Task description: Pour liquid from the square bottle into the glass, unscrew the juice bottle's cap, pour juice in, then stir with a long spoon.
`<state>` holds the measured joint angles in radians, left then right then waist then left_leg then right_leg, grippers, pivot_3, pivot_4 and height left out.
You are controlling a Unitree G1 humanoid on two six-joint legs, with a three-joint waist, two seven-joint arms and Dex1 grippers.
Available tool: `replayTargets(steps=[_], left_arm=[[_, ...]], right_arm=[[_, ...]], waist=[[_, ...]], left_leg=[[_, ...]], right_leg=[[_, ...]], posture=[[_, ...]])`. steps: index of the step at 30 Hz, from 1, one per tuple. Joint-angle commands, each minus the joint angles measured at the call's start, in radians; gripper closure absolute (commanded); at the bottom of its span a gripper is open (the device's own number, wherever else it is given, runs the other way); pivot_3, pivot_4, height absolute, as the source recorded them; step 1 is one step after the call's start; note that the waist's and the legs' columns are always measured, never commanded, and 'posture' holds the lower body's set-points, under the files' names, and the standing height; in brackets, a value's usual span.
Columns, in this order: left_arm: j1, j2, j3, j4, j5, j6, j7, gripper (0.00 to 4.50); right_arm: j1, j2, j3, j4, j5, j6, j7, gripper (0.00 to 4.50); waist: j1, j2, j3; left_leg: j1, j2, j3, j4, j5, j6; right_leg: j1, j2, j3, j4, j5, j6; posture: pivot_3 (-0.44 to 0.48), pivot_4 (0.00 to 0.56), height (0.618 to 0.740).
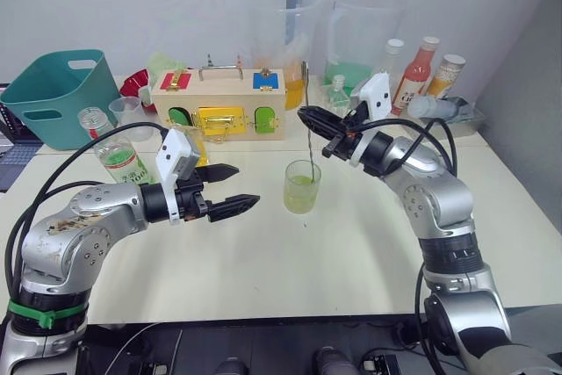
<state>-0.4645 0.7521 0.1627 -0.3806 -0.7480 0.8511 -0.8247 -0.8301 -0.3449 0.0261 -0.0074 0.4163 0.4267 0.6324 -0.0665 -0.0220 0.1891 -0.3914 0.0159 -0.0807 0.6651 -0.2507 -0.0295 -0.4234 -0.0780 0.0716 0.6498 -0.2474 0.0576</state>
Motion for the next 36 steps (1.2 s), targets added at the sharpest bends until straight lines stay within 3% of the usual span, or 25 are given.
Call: replayTargets(steps=[1,7,24,30,36], left_arm=[[0.001,0.014,0.010,-0.039,-0.003,-0.018,0.002,0.01],[0.000,0.016,0.008,-0.034,0.001,-0.021,0.001,0.01],[-0.024,0.023,-0.023,0.000,0.041,-0.042,-0.022,0.01],[-0.043,0.022,-0.042,0.020,0.060,-0.060,-0.035,0.01],[-0.053,0.018,-0.058,0.027,0.074,-0.068,-0.032,0.01]], right_arm=[[-0.013,0.025,-0.004,0.001,-0.001,-0.028,0.008,4.50],[-0.022,0.035,0.000,0.004,-0.022,-0.048,0.015,4.50],[-0.005,-0.005,-0.073,-0.148,0.191,0.267,0.062,4.50],[0.008,0.027,-0.074,-0.150,0.149,0.213,0.003,4.50],[-0.005,0.039,0.011,-0.070,0.003,0.074,-0.013,4.50]], waist=[[-0.001,0.000,0.000],[0.000,0.000,0.000],[0.000,0.000,0.000],[0.000,0.000,0.000],[-0.003,0.000,0.000]], left_leg=[[0.000,0.000,0.000,0.000,0.000,0.000],[0.000,0.000,0.000,0.000,0.000,0.000],[0.000,0.000,0.000,0.000,0.000,0.000],[0.000,0.000,0.000,0.000,0.000,0.000],[0.000,0.000,0.000,0.000,0.000,0.000]], right_leg=[[0.000,0.000,0.000,0.000,0.000,0.000],[0.000,0.000,0.000,0.000,0.000,0.000],[0.000,0.000,0.000,0.000,0.000,0.000],[0.000,0.000,0.000,0.000,0.000,0.000],[-0.001,0.000,0.000,0.000,0.000,0.000]], posture=[[0.000,0.150,0.740],[0.000,0.150,0.740],[0.000,0.150,0.740],[0.000,0.150,0.740],[0.000,0.150,0.740]])
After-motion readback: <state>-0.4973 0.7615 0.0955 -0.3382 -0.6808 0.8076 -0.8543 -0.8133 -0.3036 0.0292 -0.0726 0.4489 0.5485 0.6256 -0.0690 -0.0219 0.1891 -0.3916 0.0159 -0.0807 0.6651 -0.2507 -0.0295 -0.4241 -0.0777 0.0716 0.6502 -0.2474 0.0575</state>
